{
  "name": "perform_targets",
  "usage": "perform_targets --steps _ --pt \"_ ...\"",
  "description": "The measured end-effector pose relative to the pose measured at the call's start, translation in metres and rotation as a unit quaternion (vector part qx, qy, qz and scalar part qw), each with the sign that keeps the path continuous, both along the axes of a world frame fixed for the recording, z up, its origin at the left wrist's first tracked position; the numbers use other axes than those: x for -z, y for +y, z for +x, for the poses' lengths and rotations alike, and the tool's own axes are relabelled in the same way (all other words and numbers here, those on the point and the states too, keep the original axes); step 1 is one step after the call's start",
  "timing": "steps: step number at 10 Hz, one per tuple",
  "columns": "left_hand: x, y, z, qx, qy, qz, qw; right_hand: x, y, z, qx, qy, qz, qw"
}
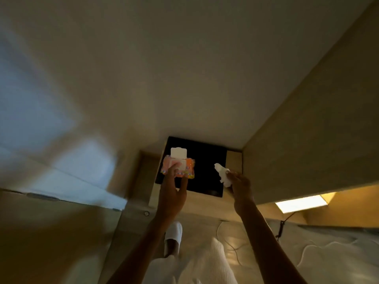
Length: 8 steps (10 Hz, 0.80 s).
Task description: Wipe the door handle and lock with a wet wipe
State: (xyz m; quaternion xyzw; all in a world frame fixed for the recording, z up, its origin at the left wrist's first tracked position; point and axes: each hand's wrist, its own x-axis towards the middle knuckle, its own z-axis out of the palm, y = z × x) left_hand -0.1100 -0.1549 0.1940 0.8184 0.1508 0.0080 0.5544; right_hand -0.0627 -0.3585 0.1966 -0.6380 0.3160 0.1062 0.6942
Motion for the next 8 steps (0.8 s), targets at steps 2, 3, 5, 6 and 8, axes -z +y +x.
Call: perform_targets --steps 2,3,5,6,8 --pt "0.037 -0.014 0.044 0.077 0.041 0.050 0.995 0.053 -0.005 0.046 0.005 0.028 -0.123 0.992" --pt "0.069 -0.019 0.063 0.118 0.080 0.093 0.985 0.092 -0.011 0.065 -0.048 0.051 -0.179 0.981" --pt "0.118 -0.017 0.089 0.133 0.141 0.140 0.971 0.144 -0.020 0.092 -0.085 0.070 -0.236 0.966" --pt "0.134 -0.011 0.097 0.149 0.156 0.165 0.963 0.157 -0.020 0.105 -0.133 0.078 -0.227 0.962" --pt "0.117 0.004 0.104 0.189 0.151 0.188 0.952 0.147 -0.020 0.100 -0.158 0.101 -0.197 0.962"
